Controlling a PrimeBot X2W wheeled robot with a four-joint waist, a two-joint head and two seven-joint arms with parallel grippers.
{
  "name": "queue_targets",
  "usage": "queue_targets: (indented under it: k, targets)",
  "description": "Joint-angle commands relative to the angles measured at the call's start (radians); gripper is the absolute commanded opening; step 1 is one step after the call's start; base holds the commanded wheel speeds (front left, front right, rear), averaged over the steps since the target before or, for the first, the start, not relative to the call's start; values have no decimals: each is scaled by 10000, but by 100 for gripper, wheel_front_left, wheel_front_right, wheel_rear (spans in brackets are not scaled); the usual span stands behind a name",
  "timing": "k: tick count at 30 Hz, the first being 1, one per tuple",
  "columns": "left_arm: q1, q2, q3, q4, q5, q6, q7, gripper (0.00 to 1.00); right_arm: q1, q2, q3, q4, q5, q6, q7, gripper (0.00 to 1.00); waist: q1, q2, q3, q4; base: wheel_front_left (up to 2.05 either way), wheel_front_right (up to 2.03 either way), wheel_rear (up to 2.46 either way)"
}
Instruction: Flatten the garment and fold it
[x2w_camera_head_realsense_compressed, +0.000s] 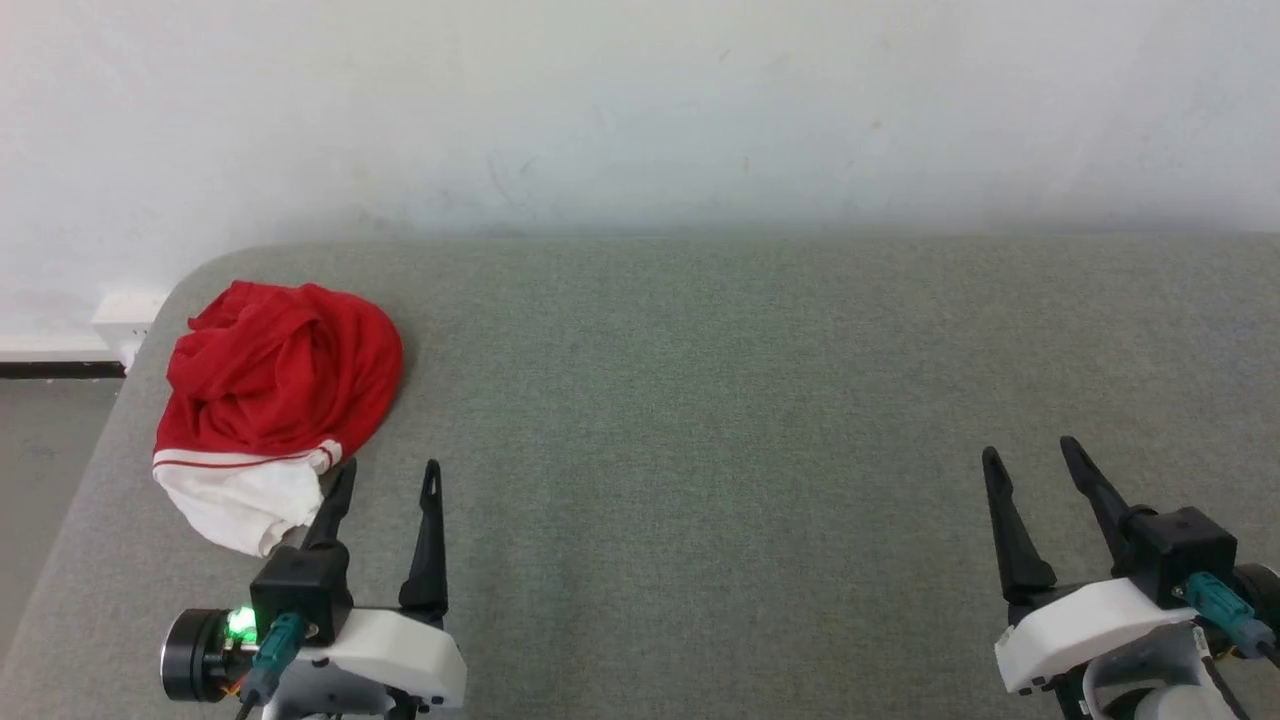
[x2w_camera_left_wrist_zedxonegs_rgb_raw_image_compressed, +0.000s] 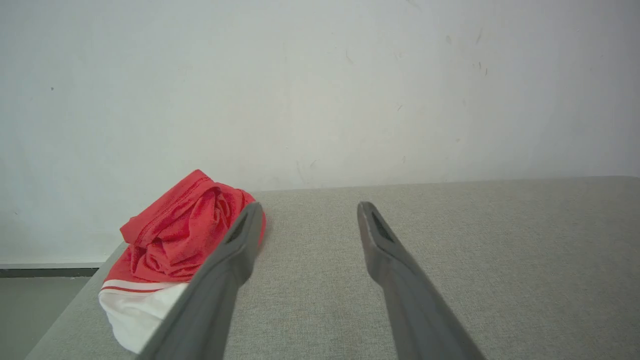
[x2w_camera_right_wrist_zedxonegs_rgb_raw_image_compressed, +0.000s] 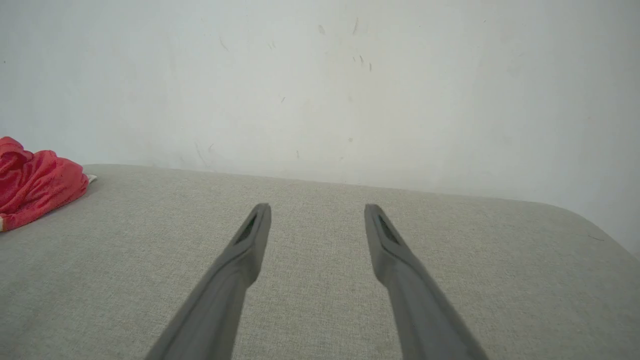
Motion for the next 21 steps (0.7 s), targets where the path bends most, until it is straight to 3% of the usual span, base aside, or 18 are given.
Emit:
queue_targets:
  k: [1, 21]
  targets:
    - [151, -16, 16, -72, -110, -12, -106, 100, 65, 14, 36, 51, 26, -4, -113, 100, 0, 0, -23, 111, 0, 0, 0]
    - [438, -23, 119, -147, -185, -12, -524, 100, 151, 19, 228, 301, 97, -5, -531, 100, 0, 0, -81, 1303, 0, 0, 0]
